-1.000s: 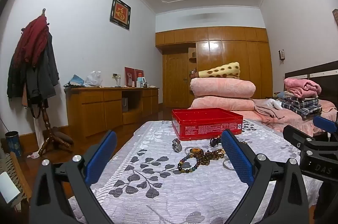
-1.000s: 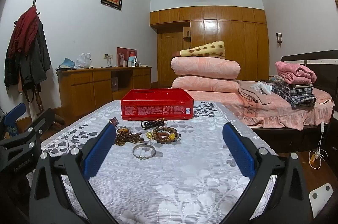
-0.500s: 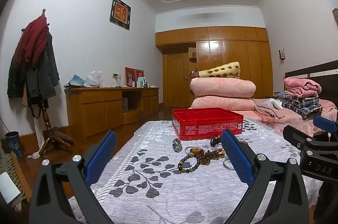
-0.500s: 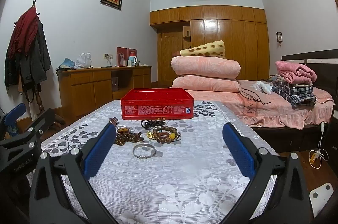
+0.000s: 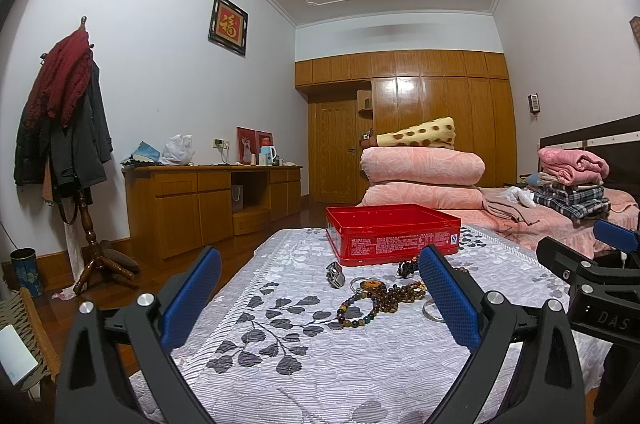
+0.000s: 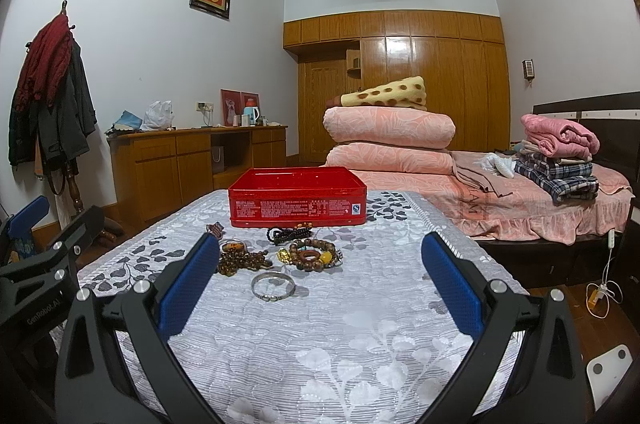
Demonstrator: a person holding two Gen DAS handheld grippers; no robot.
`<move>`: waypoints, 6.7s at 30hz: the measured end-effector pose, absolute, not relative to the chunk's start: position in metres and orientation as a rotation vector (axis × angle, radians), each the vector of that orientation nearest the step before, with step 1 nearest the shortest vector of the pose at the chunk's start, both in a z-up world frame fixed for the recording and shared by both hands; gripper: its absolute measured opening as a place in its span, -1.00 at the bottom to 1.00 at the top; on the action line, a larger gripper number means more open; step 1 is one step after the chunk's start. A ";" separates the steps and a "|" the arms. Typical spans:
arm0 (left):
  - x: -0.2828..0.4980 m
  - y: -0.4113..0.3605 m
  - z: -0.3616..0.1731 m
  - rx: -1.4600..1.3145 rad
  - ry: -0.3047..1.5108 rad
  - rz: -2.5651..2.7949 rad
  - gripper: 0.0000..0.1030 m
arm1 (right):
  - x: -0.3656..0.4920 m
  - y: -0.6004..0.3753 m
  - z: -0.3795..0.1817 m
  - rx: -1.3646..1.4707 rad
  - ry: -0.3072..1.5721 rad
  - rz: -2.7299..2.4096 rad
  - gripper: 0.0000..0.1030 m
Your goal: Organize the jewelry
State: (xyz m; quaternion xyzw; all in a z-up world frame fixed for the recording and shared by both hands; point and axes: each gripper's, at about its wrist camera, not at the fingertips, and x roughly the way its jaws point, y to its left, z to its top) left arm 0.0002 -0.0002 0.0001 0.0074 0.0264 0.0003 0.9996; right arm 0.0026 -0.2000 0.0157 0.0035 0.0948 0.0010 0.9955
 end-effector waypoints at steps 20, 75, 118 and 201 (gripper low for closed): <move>0.000 0.000 0.000 0.015 0.053 0.001 0.88 | 0.003 -0.201 0.015 0.009 0.190 0.002 0.90; 0.041 0.009 -0.013 0.010 0.265 0.002 0.88 | 0.032 -0.209 -0.004 0.028 0.349 0.008 0.90; 0.202 0.003 -0.052 0.004 0.883 -0.166 0.27 | 0.173 -0.171 -0.045 -0.057 0.899 0.179 0.25; 0.385 -0.029 0.039 -0.232 0.729 -0.240 -0.50 | 0.380 -0.216 0.033 0.118 0.787 0.169 0.19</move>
